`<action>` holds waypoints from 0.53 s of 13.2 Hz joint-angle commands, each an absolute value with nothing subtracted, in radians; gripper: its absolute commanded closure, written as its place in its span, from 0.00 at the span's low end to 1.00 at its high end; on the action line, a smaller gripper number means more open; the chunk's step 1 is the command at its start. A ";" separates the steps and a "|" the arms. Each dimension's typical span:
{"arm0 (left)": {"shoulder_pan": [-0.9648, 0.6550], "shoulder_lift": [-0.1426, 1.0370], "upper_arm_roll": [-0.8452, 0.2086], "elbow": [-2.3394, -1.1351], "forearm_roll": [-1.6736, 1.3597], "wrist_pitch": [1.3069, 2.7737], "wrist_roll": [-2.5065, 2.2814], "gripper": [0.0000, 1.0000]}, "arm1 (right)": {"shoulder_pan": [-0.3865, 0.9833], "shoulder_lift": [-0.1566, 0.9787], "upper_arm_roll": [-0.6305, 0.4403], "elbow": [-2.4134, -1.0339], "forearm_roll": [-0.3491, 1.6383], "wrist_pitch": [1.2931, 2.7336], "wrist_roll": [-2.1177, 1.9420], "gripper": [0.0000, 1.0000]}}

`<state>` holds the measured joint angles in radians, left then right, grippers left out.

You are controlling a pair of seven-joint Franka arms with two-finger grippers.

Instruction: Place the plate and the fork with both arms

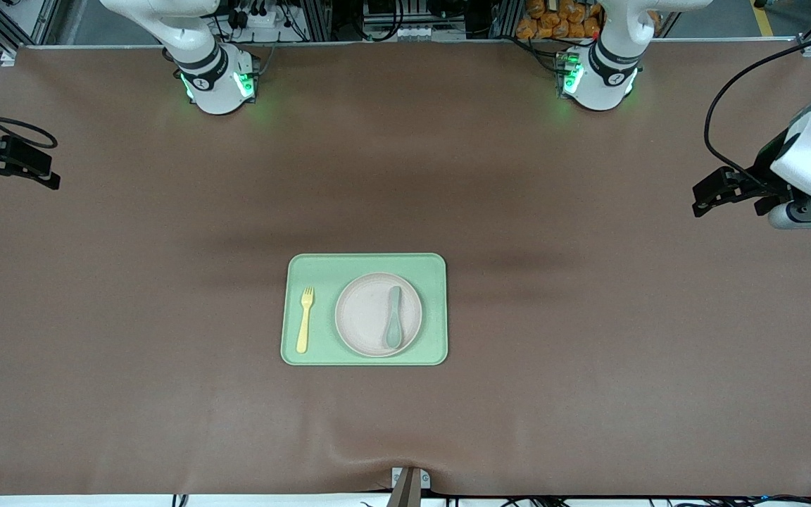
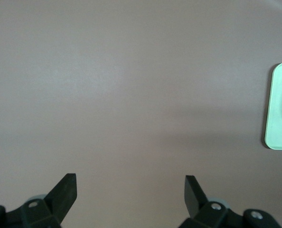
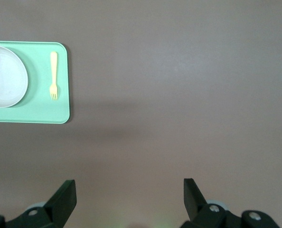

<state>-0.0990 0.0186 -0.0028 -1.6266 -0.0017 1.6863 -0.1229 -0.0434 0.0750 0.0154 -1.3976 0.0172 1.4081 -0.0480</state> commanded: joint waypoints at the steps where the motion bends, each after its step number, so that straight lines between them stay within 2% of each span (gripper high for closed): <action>1: -0.095 0.023 -0.003 -1.615 -0.015 1.674 -0.107 0.00 | -0.068 0.045 0.034 -1.437 0.002 1.413 -0.009 0.00; 7: -0.098 0.023 -0.003 -1.614 -0.017 1.674 -0.110 0.00 | -0.069 0.041 0.032 -1.437 0.005 1.405 -0.003 0.00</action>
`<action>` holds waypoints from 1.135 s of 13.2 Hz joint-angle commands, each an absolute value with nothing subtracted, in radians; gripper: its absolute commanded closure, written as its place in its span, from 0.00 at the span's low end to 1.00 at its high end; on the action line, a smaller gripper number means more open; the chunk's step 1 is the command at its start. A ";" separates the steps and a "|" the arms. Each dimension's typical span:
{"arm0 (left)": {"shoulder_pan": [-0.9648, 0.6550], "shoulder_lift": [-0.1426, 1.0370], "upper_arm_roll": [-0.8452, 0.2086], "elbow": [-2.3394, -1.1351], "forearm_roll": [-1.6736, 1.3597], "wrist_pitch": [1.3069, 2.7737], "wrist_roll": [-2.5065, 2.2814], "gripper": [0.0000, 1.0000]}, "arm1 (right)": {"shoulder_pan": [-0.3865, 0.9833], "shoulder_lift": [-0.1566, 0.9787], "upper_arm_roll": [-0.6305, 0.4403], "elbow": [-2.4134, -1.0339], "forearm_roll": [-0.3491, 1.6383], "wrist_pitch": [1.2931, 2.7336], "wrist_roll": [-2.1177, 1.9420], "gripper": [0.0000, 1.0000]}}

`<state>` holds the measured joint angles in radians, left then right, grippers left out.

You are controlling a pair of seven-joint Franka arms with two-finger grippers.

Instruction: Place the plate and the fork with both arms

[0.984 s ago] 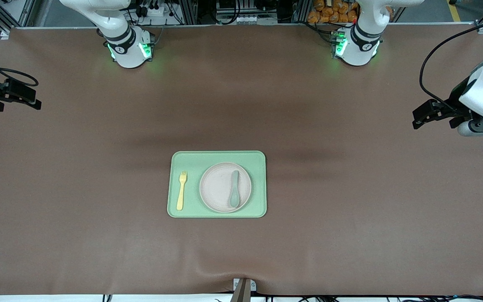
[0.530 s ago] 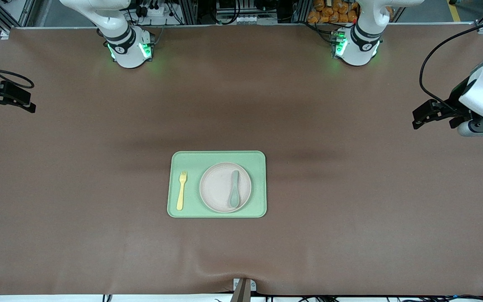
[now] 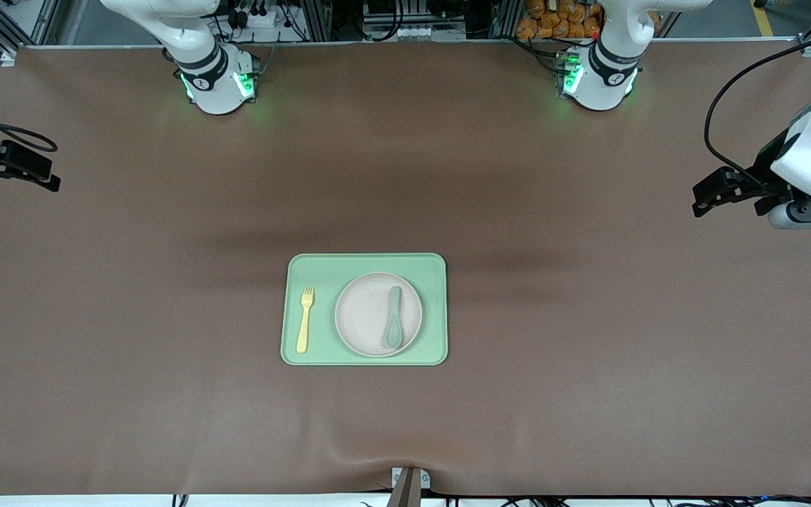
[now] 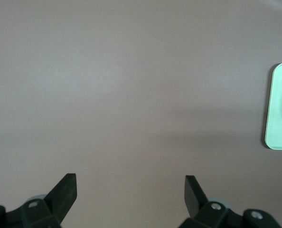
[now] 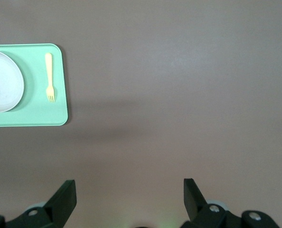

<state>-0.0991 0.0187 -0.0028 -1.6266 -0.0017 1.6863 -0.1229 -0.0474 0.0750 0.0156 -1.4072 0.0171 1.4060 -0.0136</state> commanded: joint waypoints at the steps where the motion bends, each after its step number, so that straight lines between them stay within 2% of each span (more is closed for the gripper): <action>1: -0.098 0.023 -0.003 -1.614 -0.017 1.674 -0.110 0.00 | -0.069 0.040 0.032 -1.436 0.005 1.404 -0.003 0.00; 15: -0.097 0.023 -0.005 -1.617 -0.017 1.672 -0.107 0.00 | -0.069 0.038 0.032 -1.437 0.006 1.393 -0.003 0.00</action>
